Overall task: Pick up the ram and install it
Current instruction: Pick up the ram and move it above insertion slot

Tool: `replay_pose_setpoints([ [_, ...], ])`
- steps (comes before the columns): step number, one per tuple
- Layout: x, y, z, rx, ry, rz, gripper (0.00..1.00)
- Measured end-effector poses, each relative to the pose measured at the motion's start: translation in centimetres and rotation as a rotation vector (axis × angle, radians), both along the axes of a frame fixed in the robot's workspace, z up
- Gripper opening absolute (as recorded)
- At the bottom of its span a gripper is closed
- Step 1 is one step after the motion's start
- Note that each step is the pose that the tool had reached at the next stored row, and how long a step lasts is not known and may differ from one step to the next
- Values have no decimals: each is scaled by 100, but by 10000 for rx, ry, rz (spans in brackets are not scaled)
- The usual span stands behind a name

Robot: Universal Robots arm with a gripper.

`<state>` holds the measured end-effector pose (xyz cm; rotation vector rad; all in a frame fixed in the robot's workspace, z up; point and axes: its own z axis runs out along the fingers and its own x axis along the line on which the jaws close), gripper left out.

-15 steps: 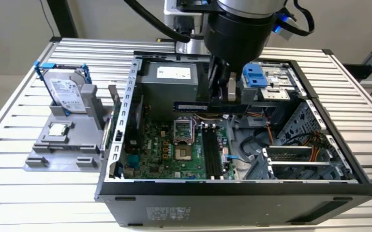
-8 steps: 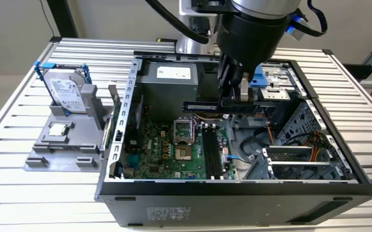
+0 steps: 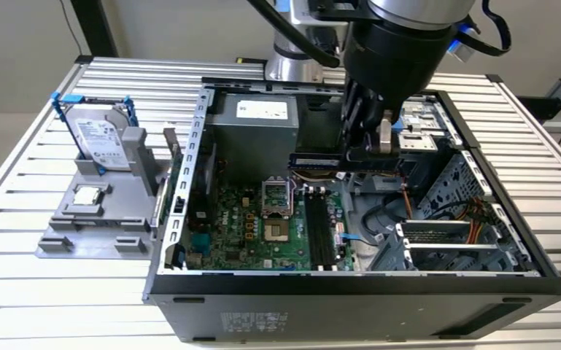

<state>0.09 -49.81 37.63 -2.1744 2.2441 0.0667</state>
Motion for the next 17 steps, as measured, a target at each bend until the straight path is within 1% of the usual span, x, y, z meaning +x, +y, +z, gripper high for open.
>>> replay_pose_setpoints([
  [2, 19, 0, 0, 0, 0, 1, 0],
  [17, 24, 0, 0, 0, 0, -5, 0],
])
